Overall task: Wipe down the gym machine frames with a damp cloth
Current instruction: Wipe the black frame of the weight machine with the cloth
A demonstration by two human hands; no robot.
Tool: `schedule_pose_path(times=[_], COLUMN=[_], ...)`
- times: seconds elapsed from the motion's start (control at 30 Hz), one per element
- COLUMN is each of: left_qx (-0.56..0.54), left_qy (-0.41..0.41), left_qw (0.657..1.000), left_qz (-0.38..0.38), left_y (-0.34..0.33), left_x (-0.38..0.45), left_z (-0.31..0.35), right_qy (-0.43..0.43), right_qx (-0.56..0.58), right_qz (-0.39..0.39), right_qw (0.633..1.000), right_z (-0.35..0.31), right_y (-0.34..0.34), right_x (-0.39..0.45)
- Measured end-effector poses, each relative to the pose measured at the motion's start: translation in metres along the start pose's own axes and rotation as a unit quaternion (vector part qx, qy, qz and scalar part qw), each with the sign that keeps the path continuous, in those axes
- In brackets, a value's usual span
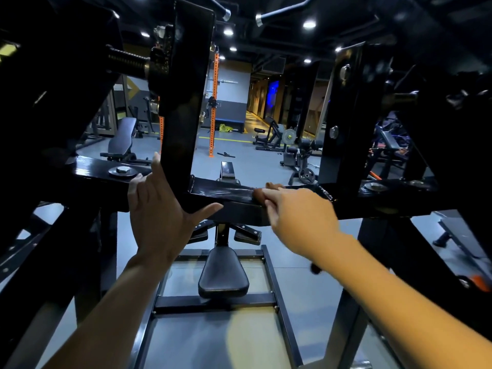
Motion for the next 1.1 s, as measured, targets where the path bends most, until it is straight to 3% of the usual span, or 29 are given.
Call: schedule_pose_path(times=[0.2, 0.33, 0.43, 0.57, 0.73, 0.8, 0.93, 1.1], left_qx=[-0.009, -0.015, -0.015, -0.004, 0.006, 0.014, 0.031, 0.026], left_qy=[-0.002, -0.005, -0.006, -0.008, -0.007, -0.009, -0.002, 0.0], left_qw=[1.0, 1.0, 1.0, 1.0, 1.0, 1.0, 1.0, 1.0], left_qz=[-0.005, -0.005, -0.001, 0.006, 0.009, 0.001, -0.002, 0.001], left_y=[0.002, 0.0, 0.0, 0.001, 0.002, 0.001, 0.002, 0.002], left_x=[0.0, 0.001, 0.0, -0.001, -0.001, -0.002, -0.002, -0.001], left_z=[0.0, 0.0, 0.0, 0.001, 0.001, 0.002, 0.002, 0.002], right_qy=[-0.144, -0.072, -0.031, -0.172, -0.024, -0.031, -0.145, -0.04], right_qx=[-0.038, -0.033, -0.021, -0.056, -0.012, -0.018, -0.031, -0.016], right_qz=[-0.015, 0.02, 0.046, -0.01, 0.002, 0.017, -0.021, -0.01], right_qw=[0.989, 0.997, 0.998, 0.983, 1.0, 0.999, 0.989, 0.999], right_z=[0.054, 0.009, 0.017, 0.05, -0.01, 0.014, 0.053, -0.008], right_y=[0.009, -0.006, 0.0, 0.008, -0.003, 0.005, 0.007, -0.001], right_x=[0.016, 0.012, -0.015, 0.021, 0.01, -0.004, 0.021, 0.013])
Point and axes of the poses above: each hand's wrist, its own x-axis towards the middle knuckle, its own y-axis out of the back of the hand, z = x × y, the point moved 5 cm from there along x, towards the middle knuckle, and after that the axes turned 14 degrees about -z, right-handed, at the moved point
